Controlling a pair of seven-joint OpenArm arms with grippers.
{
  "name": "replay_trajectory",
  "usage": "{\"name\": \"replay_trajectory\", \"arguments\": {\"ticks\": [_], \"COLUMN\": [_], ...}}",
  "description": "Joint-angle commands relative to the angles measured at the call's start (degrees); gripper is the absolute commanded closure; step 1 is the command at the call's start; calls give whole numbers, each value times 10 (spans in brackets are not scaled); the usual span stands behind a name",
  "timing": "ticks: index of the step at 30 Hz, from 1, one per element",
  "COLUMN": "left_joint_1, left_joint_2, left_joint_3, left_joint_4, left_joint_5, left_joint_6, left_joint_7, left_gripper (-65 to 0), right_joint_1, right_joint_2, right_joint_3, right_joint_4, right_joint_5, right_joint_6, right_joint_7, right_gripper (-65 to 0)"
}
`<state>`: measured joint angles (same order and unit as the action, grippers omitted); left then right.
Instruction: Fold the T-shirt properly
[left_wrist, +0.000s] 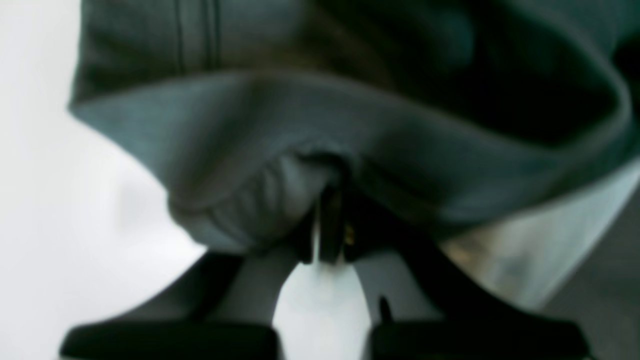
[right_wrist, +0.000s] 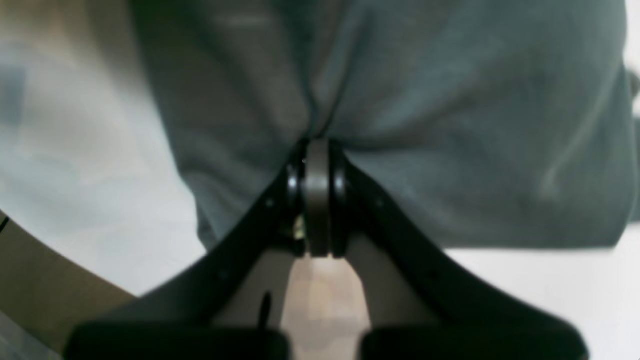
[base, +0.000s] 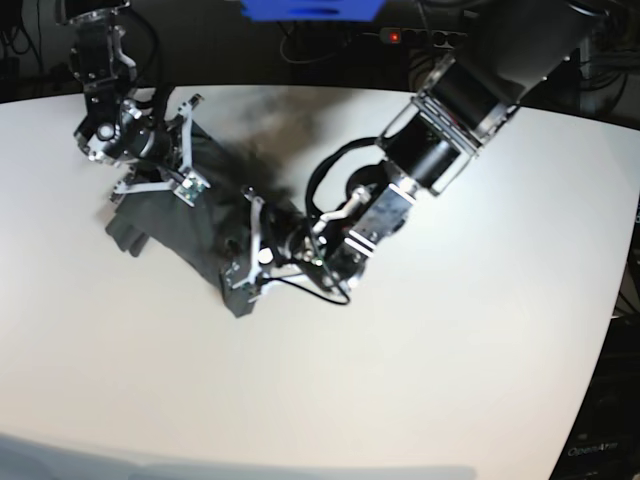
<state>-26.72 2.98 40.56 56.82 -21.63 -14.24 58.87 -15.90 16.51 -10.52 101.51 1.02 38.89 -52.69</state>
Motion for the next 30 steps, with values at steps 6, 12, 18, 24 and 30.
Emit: {"name": "replay_trajectory", "arguments": {"ticks": [6,12,18,24,30], "left_joint_1": [-37,-73,-83,-83,-82], "left_joint_2": [31,31,32,44,45], "left_joint_3": [2,-26,-68,-75,-105], "left_joint_4": [-115,-175,-184,-184,-178], "left_joint_5": [36,34,35,33,32], "left_joint_6": [10,10,10,11,6], "left_joint_7": [-48,-106,-158,-193,-126], "left_gripper": [-22,-22,-22,-22,-22], "right_joint_1": [-15,-23,-50,-43,-17], "right_joint_2": [4,1,0,-8,-23], "right_joint_3": [-4,-2,-2,-3,-3], "right_joint_4": [-5,13,82,82,80], "right_joint_5": [-11,-83,-129,-135,-134], "right_joint_6": [11,11,11,11,11], "right_joint_7": [-55,-63,-106,-115,-119], "right_gripper": [0,0,0,0,0]}}
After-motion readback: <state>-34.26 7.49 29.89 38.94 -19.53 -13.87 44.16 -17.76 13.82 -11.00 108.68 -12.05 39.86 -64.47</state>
